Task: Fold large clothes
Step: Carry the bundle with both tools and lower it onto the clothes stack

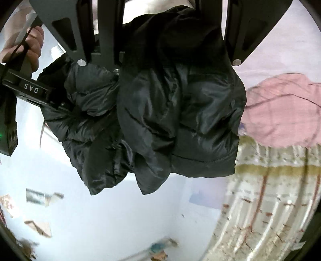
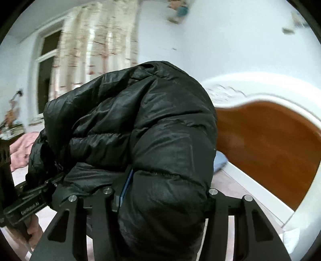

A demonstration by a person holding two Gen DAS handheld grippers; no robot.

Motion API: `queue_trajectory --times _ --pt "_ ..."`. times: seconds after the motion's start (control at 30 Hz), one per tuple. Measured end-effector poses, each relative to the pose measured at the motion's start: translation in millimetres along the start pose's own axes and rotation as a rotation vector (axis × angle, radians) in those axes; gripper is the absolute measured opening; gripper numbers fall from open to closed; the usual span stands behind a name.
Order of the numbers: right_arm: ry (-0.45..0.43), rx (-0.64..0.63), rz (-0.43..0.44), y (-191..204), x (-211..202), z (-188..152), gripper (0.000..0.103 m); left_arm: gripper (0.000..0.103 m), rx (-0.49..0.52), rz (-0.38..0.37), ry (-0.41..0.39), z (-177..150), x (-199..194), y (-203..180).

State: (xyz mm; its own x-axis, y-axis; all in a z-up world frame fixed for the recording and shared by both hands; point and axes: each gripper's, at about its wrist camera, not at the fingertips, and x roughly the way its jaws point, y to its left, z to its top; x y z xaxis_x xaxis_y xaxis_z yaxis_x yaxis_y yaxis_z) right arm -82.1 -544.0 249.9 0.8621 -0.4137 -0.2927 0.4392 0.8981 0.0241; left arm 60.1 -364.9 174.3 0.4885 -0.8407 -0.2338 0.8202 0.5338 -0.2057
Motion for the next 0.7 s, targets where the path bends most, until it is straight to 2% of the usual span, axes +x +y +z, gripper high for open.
queue_trajectory --times 0.1,0.2,0.27,0.4,0.43,0.47,0.53,0.57,0.63,0.7 --pt "0.068 0.028 -0.038 -29.3 37.6 -19.9 0.052 0.032 -0.04 0.008 0.095 -20.9 46.0 2.9" --pt "0.165 0.078 -0.053 -48.8 72.3 -46.6 0.054 0.035 -0.067 0.052 0.175 -43.9 68.7 10.5" --pt "0.152 0.125 -0.036 -56.6 76.1 -59.0 0.056 0.038 -0.091 0.052 0.185 -50.5 69.0 10.9" --pt "0.122 0.064 -0.089 -44.0 73.9 -63.7 0.061 0.046 -0.051 0.094 0.227 -46.9 66.9 4.1" --pt "0.122 0.057 -0.106 -42.3 75.0 -63.6 0.063 0.056 -0.045 0.111 0.231 -44.0 63.2 5.3" --pt "0.122 0.057 -0.113 -41.1 74.7 -65.1 0.065 0.068 -0.03 0.143 0.223 -42.0 56.5 4.3" --pt "0.117 0.069 -0.129 -38.2 68.3 -66.7 0.07 0.078 0.024 0.219 0.172 -41.9 40.1 2.1" --pt "0.11 0.077 -0.14 -37.4 65.2 -65.9 0.078 0.08 0.054 0.243 0.15 -38.2 28.6 0.3" --pt "0.089 0.087 -0.186 -35.0 55.9 -63.1 0.085 0.082 0.108 0.273 0.11 -30.4 4.0 -0.3" --pt "0.059 0.098 -0.248 -32.5 39.1 -60.5 0.087 0.091 0.16 0.316 0.042 -22.7 -31.3 -3.4"
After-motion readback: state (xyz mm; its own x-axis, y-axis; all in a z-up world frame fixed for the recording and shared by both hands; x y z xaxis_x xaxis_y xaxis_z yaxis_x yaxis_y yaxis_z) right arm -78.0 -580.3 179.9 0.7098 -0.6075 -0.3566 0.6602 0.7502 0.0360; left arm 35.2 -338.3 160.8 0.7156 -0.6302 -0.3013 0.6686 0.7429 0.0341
